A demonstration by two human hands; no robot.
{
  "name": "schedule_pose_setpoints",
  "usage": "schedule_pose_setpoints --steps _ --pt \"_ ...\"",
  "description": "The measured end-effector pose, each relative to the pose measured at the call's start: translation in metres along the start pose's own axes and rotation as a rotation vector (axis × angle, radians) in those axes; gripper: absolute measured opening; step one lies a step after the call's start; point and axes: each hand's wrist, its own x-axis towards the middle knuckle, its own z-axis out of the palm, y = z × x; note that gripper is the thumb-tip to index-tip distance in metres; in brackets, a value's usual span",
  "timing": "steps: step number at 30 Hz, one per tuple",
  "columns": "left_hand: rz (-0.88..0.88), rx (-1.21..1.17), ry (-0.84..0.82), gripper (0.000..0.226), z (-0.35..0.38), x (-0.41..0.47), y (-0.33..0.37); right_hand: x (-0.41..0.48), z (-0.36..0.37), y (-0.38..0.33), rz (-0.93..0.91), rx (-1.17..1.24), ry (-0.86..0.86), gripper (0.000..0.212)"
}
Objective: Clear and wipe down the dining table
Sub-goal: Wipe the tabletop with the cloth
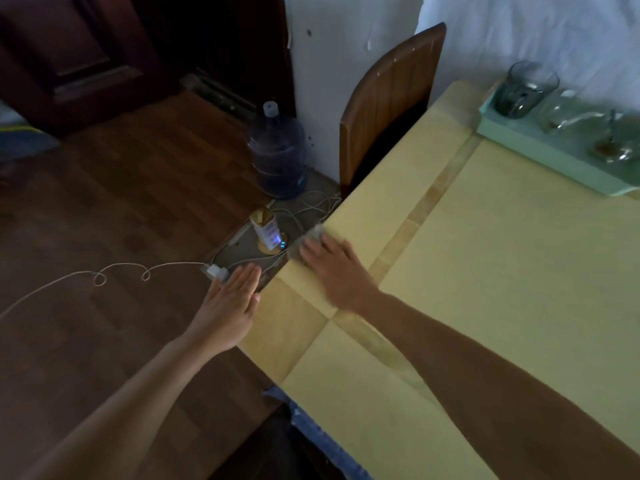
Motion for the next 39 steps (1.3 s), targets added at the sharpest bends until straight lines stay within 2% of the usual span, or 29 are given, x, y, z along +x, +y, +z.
schedule_pose_setpoints --steps 3,5,7,8,10,12,13,16,19,21,23,26,29,31,33,35,36,39 --pt "-0.007 -0.003 -0.035 0.054 0.002 -0.004 0.003 -0.055 0.011 0.025 -0.282 0.057 -0.088 0.062" --pt "-0.002 0.012 -0.062 0.053 0.001 -0.008 0.004 -0.082 0.014 0.064 -0.269 -0.044 -0.055 0.058" --pt "-0.006 0.026 -0.057 0.053 -0.001 -0.01 0.002 -0.105 0.01 0.104 -0.006 -0.057 0.018 0.069" --pt "-0.008 0.03 -0.044 0.053 -0.003 -0.01 0.002 -0.111 0.005 0.118 0.155 0.016 0.06 0.078" --pt "-0.003 0.039 -0.036 0.053 -0.005 -0.011 0.0 -0.107 -0.004 0.122 0.425 0.13 0.057 0.081" --pt "0.006 0.035 -0.055 0.053 -0.004 -0.014 -0.001 -0.083 -0.01 0.099 0.561 0.173 0.079 0.074" --pt "0.012 0.028 -0.06 0.054 -0.003 -0.016 0.0 -0.066 -0.011 0.079 0.558 0.166 0.1 0.073" --pt "0.031 0.025 -0.068 0.054 0.001 -0.022 0.002 -0.033 -0.004 0.002 0.327 0.133 0.067 0.074" --pt "0.019 0.037 -0.082 0.055 0.003 -0.027 0.0 -0.049 0.009 -0.063 0.056 0.117 -0.004 0.072" --pt "0.016 0.041 -0.096 0.056 0.003 -0.031 -0.001 -0.082 0.015 -0.07 -0.107 0.109 -0.019 0.072" --pt "0.021 0.044 -0.111 0.058 0.004 -0.034 -0.003 -0.119 0.019 -0.052 -0.161 0.144 -0.064 0.07" --pt "0.062 0.069 -0.117 0.06 0.007 -0.037 -0.005 -0.182 0.031 -0.011 0.039 0.099 -0.041 0.083" --pt "0.125 0.066 -0.107 0.061 0.008 -0.033 -0.006 -0.253 0.035 0.016 0.454 0.108 0.046 0.097" --pt "0.175 0.046 -0.091 0.061 0.007 -0.031 -0.006 -0.282 0.035 0.008 0.716 0.203 0.087 0.09" --pt "0.211 0.035 -0.091 0.061 0.006 -0.031 -0.008 -0.281 0.036 -0.018 0.932 0.261 0.115 0.072" --pt "0.232 0.029 -0.093 0.061 0.004 -0.031 -0.011 -0.252 0.039 -0.051 1.033 0.273 0.147 0.056" --pt "0.241 0.025 -0.09 0.061 0.003 -0.032 -0.013 -0.231 0.038 -0.068 1.032 0.285 0.143 0.056" --pt "0.255 0.006 -0.096 0.06 -0.002 -0.034 -0.021 -0.161 0.033 -0.118 0.874 0.348 0.045 0.057"
